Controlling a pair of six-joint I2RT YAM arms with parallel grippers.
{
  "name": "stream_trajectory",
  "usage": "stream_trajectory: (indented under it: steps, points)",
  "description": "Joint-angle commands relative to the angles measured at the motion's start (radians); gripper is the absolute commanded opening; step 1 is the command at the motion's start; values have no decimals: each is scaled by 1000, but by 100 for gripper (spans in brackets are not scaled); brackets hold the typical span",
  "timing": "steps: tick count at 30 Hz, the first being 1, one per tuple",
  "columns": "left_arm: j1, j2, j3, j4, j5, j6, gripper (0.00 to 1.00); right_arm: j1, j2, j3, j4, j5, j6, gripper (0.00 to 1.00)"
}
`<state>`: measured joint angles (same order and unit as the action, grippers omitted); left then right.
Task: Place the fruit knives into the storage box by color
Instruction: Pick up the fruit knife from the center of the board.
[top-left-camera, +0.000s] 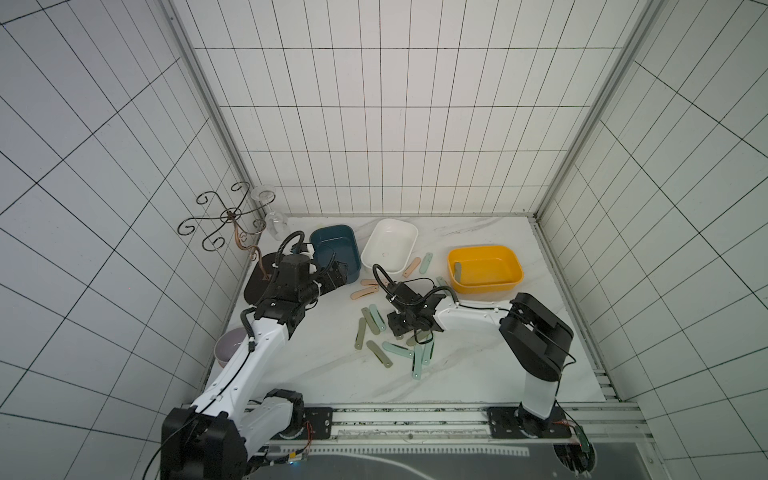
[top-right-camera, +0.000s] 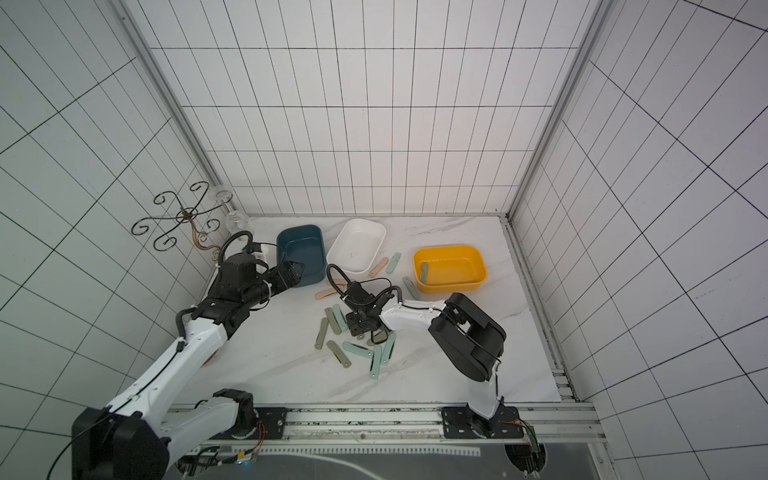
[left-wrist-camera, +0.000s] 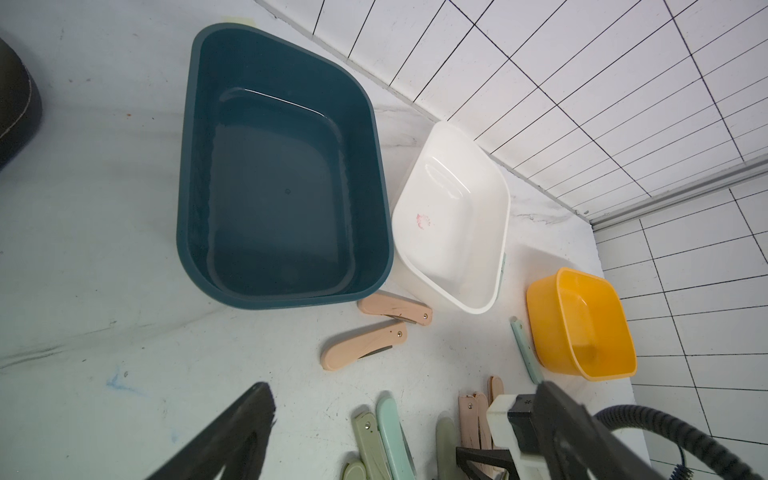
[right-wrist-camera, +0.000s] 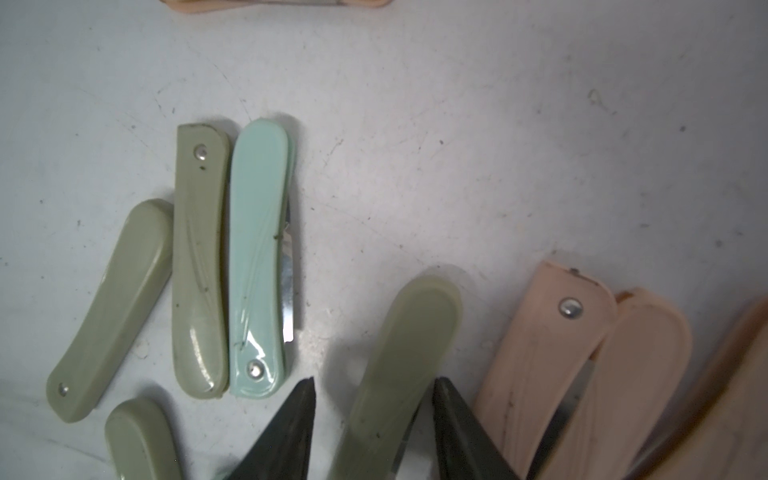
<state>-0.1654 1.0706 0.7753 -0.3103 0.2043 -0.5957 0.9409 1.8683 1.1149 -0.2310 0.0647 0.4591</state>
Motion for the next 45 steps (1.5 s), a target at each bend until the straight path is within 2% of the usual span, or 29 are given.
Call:
stream_trajectory:
  steps: [1, 25, 33, 45]
  points:
    - [3, -15, -7, 22, 6, -14, 97, 2, 23, 19, -31, -13, -2, 48]
    - [4, -12, -14, 28, 17, -29, 97, 12, 111, 118, -92, 57, -43, 45]
    - [3, -8, -18, 37, 21, -32, 97, 32, 115, 120, -137, 135, -52, 47]
    - [2, -8, -16, 37, 26, -36, 97, 48, 134, 145, -149, 151, -69, 31]
